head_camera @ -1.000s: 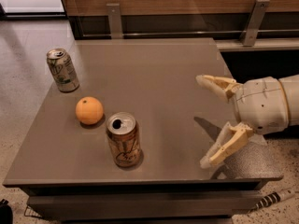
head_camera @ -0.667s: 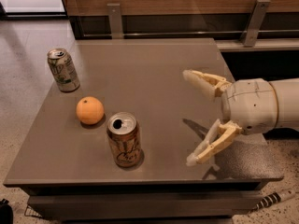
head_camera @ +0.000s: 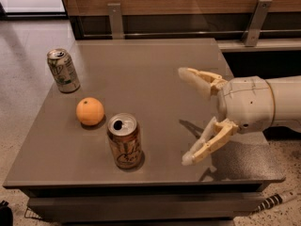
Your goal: Pick orange can
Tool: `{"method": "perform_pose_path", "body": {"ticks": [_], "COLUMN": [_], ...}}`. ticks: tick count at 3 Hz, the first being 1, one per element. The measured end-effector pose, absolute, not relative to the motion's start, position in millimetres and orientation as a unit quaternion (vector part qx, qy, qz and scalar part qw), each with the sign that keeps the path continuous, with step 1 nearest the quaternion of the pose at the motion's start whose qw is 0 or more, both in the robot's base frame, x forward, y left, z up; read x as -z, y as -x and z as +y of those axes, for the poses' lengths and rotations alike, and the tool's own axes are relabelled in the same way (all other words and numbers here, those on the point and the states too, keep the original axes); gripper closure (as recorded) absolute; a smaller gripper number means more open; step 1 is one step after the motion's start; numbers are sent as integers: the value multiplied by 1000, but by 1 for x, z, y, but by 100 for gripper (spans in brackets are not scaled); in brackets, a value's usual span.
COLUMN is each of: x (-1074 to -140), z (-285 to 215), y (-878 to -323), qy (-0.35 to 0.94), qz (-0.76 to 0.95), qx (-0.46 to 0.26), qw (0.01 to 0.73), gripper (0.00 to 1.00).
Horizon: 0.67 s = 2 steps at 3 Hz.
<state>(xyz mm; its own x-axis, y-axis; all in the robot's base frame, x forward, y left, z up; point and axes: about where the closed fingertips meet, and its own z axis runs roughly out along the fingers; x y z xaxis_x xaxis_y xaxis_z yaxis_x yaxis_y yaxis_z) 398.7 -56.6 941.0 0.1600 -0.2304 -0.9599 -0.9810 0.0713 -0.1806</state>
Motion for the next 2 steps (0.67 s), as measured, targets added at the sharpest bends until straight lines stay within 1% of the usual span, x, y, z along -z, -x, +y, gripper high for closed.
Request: {"method": "perform_pose_path", "body": {"ticks": [1, 2], "x": [-922, -894], "z": [-43, -18], "y": [-403, -409], "qy": [569, 569], "qz": [553, 577], "qx": [-364, -355], "qw": [487, 466], "gripper": [0, 0]}}
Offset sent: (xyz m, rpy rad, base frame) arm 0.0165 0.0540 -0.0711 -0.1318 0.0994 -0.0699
